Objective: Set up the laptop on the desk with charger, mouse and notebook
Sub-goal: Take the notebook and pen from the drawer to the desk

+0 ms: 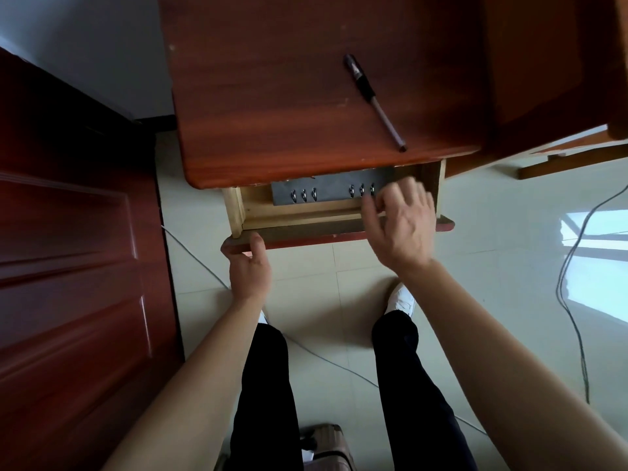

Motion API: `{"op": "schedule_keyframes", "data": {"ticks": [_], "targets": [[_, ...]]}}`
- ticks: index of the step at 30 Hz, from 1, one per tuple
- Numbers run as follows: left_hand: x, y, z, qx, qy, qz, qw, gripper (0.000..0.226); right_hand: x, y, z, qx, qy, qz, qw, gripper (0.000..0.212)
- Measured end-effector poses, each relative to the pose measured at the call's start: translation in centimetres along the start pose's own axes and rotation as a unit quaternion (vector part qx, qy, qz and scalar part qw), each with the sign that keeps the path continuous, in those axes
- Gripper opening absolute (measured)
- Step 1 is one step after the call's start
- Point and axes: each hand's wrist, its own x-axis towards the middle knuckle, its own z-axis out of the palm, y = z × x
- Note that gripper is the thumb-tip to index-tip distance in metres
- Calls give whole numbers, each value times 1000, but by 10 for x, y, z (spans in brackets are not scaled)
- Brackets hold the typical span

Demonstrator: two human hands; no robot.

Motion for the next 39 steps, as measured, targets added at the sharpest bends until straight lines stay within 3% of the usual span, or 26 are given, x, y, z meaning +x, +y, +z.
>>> {"op": "schedule_keyframes", "data": {"ticks": [2, 3, 6, 9, 13, 20, 25, 29, 33, 39], "targets": [[1, -2, 0, 0, 3, 5, 1000, 41, -4, 4, 13, -49, -155, 107, 981, 36], [2, -4, 1, -3, 4, 8, 1000, 42, 0, 6, 18, -49, -210, 182, 959, 56], [2, -5, 3, -14, -4, 11, 1000, 55, 31, 12, 30, 50, -236, 346, 907, 104], [3, -6, 4, -23, -5, 9, 1000, 63, 55, 19, 42, 96, -259, 387, 880, 111], [3, -7, 5, -19, -11, 17, 1000, 69, 52, 23, 52, 92, -274, 416, 862, 112], [1, -4, 5, -16, -14, 20, 1000, 71, 57, 28, 49, 213, -289, 423, 832, 101], [0, -3, 6, -22, -14, 18, 999, 71, 58, 23, 43, 296, -280, 446, 797, 105], [-2, 0, 3, -8, -22, 4, 1000, 73, 46, 9, 36, 365, -260, 402, 798, 92], [-5, 2, 0, 19, -38, -1, 999, 68, 38, -7, 27, 367, -255, 352, 822, 72], [-18, 7, -8, 24, -63, -53, 996, 77, 9, -4, 0, 404, -190, 371, 814, 42]]}}
